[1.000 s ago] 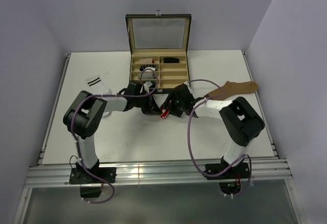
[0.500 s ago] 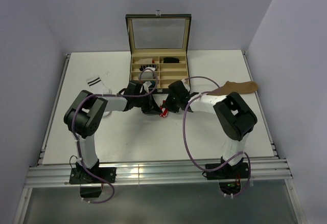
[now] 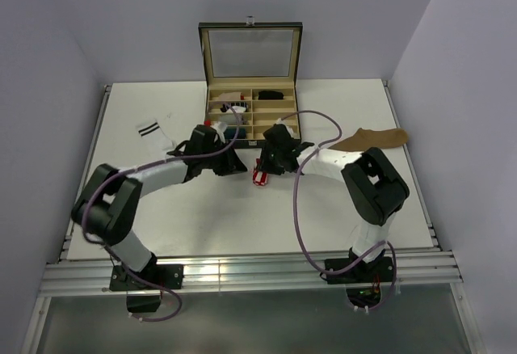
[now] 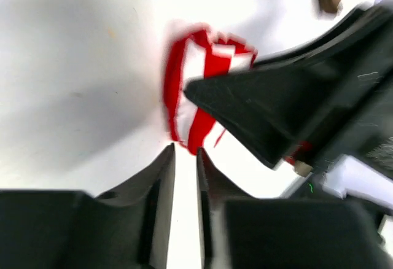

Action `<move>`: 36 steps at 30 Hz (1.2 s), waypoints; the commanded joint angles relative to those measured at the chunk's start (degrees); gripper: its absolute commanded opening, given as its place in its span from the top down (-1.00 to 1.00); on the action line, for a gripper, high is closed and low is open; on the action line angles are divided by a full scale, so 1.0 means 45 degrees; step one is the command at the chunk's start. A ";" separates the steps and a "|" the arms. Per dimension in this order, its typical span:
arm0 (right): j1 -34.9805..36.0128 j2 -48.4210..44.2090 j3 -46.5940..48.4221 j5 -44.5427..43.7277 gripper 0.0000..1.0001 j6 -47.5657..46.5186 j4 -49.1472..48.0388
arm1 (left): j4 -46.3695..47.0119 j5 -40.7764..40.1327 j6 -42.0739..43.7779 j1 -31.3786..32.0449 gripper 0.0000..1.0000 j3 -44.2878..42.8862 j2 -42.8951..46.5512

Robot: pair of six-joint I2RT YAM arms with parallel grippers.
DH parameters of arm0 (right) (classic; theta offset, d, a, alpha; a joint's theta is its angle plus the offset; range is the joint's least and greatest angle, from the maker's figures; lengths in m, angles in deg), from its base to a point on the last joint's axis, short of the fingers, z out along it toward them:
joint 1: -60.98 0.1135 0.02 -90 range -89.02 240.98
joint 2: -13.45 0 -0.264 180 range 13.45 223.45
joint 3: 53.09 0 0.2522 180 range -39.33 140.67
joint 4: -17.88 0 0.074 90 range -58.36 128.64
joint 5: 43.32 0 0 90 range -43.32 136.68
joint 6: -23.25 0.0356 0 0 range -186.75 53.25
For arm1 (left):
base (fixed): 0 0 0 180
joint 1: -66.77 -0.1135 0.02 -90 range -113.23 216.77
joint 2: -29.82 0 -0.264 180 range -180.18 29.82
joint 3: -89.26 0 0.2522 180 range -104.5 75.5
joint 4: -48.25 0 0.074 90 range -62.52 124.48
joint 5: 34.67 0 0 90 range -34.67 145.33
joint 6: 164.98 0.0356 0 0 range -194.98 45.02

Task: Roll the socks
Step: Pick up the sock at the center of the board, then place the sock in the storage box.

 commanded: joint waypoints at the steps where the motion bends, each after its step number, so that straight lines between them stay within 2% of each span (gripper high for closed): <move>1: -0.0014 -0.1305 0.0804 -0.0850 1.00 -0.2721 0.0976 | -0.1176 -0.3208 0.1149 -0.0089 0.46 -0.0238 0.2443; 7: -0.0131 -0.2126 0.1975 -0.0948 1.00 -0.5671 0.2106 | -0.2856 -0.6271 0.1873 -0.0128 0.32 -0.0706 0.5490; 11: -0.0170 -0.2420 0.3242 -0.1882 1.00 -0.9296 0.3007 | -0.3734 -0.7739 0.2049 -0.0342 0.04 -0.1018 0.7363; 12: -0.0170 -0.2420 0.3439 -0.2177 1.00 -0.9889 0.3144 | -0.3893 -0.7995 0.2030 -0.0401 -0.16 -0.1077 0.7639; 13: -0.0170 -0.2420 0.3654 -0.2392 1.00 -1.1152 0.3358 | -0.4088 -0.8249 0.2030 -0.0460 -0.27 -0.1116 0.7932; 17: -0.0423 -0.2206 0.4533 -0.2825 1.00 -1.3816 0.3438 | -0.4577 -1.0295 0.2225 -0.0636 -0.78 -0.1136 0.9454; 18: -0.0540 -0.2186 0.4651 -0.2631 1.00 -1.4246 0.3380 | -0.4810 -1.0709 0.2264 -0.0636 -0.98 -0.1117 0.9691; 23: -0.1146 -0.1350 0.5722 -0.1906 1.00 -1.6786 0.3144 | -0.4754 -1.2332 0.3179 -0.0695 -0.99 -0.0766 1.0765; 27: -0.1633 0.0019 0.7287 -0.1127 1.00 -1.8388 0.4374 | -0.4482 -1.3735 0.3650 -0.0675 -0.99 -0.0415 1.1040; 31: -0.2063 0.0743 0.7913 -0.0189 1.00 -2.0046 0.4434 | -0.3022 -1.4266 0.4586 -0.0695 -0.99 0.0327 1.1430; 36: -0.2221 0.1855 0.9259 -0.0148 1.00 -2.1475 0.4433 | -0.1436 -1.4404 0.5817 -0.0851 -0.99 0.1226 1.2115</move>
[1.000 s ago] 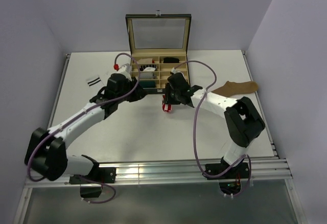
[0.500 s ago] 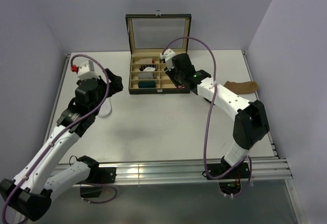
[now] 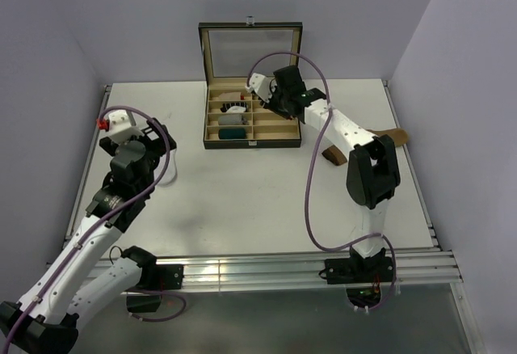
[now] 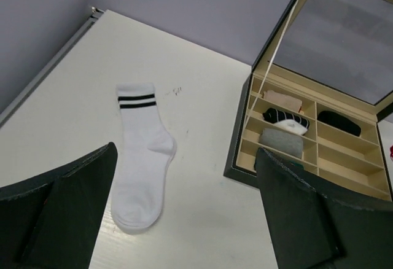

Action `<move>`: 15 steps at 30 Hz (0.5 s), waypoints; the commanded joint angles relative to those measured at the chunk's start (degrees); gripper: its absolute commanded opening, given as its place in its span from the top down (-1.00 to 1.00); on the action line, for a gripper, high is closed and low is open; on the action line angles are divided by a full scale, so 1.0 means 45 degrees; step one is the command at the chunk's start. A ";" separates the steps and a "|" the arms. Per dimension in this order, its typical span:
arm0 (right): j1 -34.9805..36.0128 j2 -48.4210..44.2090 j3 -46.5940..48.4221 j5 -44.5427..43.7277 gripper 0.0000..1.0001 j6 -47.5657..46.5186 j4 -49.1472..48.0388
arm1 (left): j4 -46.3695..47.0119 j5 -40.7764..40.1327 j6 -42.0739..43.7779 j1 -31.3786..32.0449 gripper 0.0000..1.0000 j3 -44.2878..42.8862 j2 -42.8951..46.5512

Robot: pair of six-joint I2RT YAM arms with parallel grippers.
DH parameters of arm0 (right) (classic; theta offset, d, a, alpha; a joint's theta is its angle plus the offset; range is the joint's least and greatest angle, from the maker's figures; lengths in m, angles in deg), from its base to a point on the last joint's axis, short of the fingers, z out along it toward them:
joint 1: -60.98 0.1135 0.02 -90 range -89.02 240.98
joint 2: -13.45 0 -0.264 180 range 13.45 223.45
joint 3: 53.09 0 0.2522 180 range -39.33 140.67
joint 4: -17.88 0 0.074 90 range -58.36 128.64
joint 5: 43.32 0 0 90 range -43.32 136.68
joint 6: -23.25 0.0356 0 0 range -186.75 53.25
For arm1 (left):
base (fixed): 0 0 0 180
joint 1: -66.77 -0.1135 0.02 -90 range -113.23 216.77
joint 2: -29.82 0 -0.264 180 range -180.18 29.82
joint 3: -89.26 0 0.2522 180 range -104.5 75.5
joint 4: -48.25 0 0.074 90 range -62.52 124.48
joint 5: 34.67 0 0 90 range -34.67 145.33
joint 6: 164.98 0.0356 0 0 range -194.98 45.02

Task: Roll the socks
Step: Place the sock in the storage box.

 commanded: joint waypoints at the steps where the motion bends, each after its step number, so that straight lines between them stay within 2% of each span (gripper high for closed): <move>1: -0.0103 0.0574 0.1576 0.0352 1.00 -0.1979 0.0232 | 0.1937 -0.0692 0.1291 -0.0171 -0.99 0.0260 0.0545; 8: -0.0669 0.2545 0.3900 0.1054 1.00 -0.2607 0.0546 | 0.3674 -0.0285 0.1916 -0.0600 -0.99 0.1547 0.1248; 15: -0.0825 0.3661 0.3982 0.1074 1.00 -0.2745 -0.1013 | 0.4204 0.0283 0.1957 -0.1167 -0.99 0.1979 0.1015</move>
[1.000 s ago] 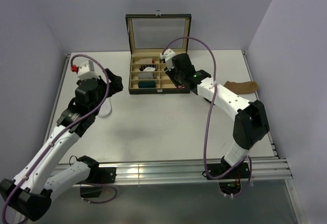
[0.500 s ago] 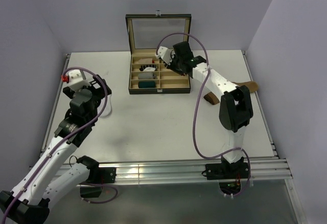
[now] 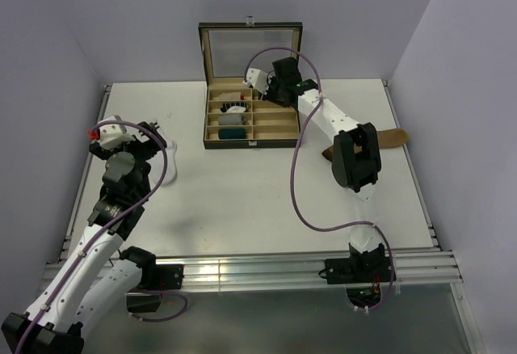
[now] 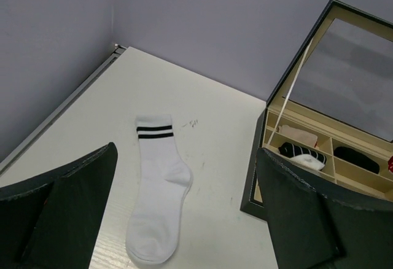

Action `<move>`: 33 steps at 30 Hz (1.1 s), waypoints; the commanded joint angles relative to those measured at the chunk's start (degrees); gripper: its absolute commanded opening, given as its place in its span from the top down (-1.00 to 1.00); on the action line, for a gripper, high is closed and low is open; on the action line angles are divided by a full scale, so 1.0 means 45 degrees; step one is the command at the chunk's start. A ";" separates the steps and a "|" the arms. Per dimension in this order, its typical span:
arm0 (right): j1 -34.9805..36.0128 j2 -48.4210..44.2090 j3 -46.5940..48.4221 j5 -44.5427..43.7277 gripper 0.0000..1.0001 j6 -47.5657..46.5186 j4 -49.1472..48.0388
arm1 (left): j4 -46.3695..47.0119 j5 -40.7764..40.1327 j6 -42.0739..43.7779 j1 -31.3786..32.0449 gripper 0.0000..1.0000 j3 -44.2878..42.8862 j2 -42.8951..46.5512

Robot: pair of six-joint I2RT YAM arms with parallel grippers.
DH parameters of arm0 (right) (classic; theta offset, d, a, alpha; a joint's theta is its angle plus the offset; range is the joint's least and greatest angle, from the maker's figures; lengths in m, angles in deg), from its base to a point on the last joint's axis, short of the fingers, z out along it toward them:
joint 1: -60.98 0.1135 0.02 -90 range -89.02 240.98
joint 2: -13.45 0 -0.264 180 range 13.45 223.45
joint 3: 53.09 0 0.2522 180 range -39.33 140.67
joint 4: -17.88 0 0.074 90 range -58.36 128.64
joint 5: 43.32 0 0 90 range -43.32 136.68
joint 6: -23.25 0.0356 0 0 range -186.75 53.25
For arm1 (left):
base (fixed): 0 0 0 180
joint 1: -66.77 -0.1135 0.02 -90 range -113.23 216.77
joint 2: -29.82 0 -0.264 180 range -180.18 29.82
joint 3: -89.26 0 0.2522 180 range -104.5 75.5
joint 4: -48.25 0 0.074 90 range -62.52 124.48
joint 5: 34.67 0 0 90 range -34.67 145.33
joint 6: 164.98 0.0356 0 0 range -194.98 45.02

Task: Roll the socks
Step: Place the sock in the storage box.

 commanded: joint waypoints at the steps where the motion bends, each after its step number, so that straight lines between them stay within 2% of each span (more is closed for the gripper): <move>1: -0.0165 0.0509 0.0446 0.0273 1.00 -0.0330 -0.1166 | 0.0848 0.0439 0.0252 -0.0220 -0.99 0.0051 -0.0098; 6: -0.0185 0.1154 0.0563 0.0624 1.00 -0.0272 -0.2415 | 0.0867 0.0634 0.0271 -0.0279 -0.99 0.0129 -0.0078; 16: -0.0224 0.1916 -0.0001 0.0939 0.90 -0.0193 -0.3119 | 0.0769 0.0849 0.0193 -0.0415 -0.98 0.0090 -0.0468; 23: -0.0263 0.2190 0.0016 0.1132 0.62 -0.0271 -0.3082 | 0.0769 0.0947 0.0115 -0.0533 -0.97 0.0071 -0.0644; 33: -0.0205 0.2287 -0.0647 0.1173 0.60 -0.0564 -0.3101 | 0.0750 0.1123 0.0037 -0.0650 -0.96 0.0071 -0.0703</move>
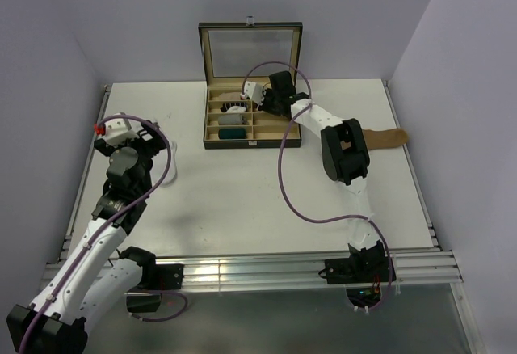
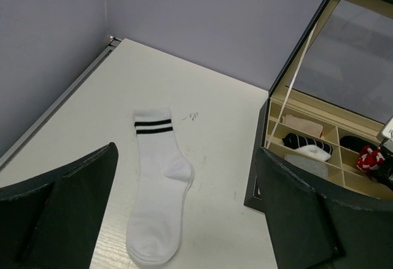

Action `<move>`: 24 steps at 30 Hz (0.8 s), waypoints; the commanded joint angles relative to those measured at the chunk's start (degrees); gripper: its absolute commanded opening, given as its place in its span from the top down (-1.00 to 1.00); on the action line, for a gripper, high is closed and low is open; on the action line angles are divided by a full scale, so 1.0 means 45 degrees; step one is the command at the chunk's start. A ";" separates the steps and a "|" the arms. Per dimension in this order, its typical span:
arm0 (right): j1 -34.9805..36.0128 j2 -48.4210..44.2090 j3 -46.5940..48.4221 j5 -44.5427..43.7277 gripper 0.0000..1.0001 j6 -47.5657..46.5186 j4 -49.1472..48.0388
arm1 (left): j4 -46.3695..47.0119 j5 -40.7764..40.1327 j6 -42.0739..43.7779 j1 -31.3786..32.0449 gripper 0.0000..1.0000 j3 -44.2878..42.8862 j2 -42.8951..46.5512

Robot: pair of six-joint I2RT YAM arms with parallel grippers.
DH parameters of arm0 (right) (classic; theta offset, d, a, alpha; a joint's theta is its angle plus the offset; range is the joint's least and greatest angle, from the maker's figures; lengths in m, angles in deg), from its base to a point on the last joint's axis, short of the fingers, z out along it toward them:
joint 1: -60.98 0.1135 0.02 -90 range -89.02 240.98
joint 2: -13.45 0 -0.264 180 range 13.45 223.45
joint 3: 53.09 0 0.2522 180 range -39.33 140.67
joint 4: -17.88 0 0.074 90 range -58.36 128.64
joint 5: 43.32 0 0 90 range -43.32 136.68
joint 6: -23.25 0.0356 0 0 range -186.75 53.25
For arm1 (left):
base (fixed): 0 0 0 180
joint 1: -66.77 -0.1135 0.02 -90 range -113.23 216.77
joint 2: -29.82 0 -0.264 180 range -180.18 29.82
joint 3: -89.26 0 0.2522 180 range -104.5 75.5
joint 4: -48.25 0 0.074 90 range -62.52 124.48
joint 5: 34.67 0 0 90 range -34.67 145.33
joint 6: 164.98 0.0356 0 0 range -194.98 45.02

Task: Roll the socks
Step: Place the sock in the storage box.

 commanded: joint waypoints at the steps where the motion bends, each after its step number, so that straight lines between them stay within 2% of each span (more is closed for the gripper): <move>1: -0.0030 0.0092 -0.0312 0.0011 0.60 -0.0375 -0.0401 | 0.0414 0.0282 -0.0065 -0.0101 -0.97 -0.0075 0.0025; 9: -0.0107 0.0287 0.0037 0.0557 0.52 -0.0532 0.0515 | 0.0395 0.0380 -0.0104 -0.0140 -0.96 -0.0095 -0.0053; 16: -0.0478 0.1108 0.2049 0.1572 0.51 -0.1312 0.3521 | 0.0356 0.0458 -0.0201 -0.0180 -0.95 -0.0133 -0.0150; 21: -0.0635 0.1068 0.2186 0.2140 0.51 -0.1625 0.4519 | 0.0336 0.0575 -0.0241 -0.0238 -0.94 -0.0115 -0.0150; 24: -0.0635 0.1166 0.2226 0.1984 0.42 -0.1606 0.4639 | 0.0298 0.0615 -0.0241 -0.0277 -0.94 -0.0133 -0.0189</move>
